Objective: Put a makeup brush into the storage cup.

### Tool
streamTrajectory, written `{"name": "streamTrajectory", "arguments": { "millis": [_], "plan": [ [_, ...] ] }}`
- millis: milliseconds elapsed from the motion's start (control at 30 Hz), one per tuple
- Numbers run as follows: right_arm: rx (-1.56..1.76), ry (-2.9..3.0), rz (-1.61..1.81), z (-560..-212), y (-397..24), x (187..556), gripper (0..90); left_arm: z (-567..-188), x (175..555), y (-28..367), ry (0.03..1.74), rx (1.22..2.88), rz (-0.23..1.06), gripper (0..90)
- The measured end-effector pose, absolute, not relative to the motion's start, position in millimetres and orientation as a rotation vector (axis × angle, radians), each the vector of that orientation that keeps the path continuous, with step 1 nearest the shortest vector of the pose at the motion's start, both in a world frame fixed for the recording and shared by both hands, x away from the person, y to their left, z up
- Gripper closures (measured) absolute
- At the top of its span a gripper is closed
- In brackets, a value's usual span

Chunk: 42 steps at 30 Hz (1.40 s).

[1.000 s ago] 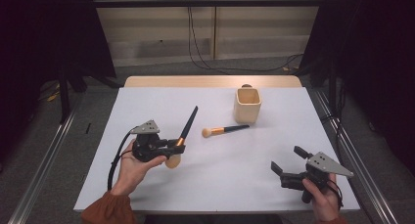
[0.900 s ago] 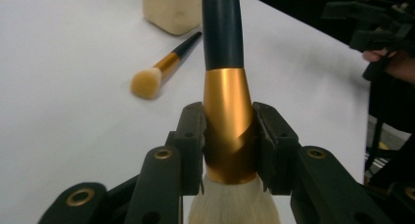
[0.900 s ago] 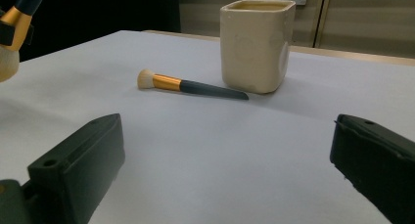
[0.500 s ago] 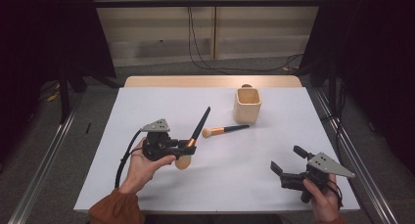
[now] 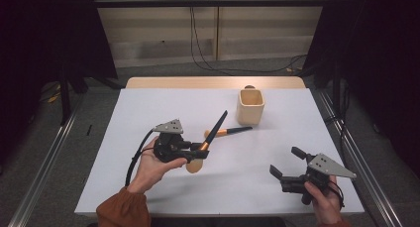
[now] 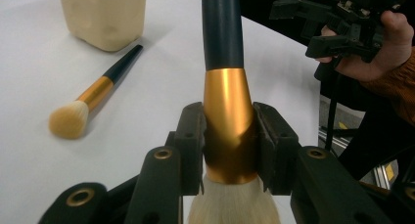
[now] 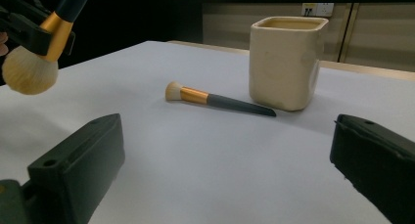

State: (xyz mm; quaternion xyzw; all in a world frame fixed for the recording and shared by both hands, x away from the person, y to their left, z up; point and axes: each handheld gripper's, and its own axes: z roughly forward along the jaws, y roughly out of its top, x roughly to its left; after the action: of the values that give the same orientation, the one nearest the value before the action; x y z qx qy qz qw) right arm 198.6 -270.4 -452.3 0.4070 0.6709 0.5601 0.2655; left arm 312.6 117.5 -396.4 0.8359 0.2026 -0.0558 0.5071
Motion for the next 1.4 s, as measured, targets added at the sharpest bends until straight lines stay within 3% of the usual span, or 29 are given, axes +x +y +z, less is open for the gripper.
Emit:
{"name": "streamTrajectory", "arguments": {
  "millis": [867,1400],
  "plan": [
    [0.883,2.080,1.552,-427.9,-235.6,223.7,0.0,-378.0,312.9,92.2,0.378,2.284,-0.216,66.8],
    [0.838,2.256,1.508,-415.7,-218.4,245.5,0.0,-371.0,316.0,90.7,0.337,2.357,-0.235,66.8]
  ]
}}
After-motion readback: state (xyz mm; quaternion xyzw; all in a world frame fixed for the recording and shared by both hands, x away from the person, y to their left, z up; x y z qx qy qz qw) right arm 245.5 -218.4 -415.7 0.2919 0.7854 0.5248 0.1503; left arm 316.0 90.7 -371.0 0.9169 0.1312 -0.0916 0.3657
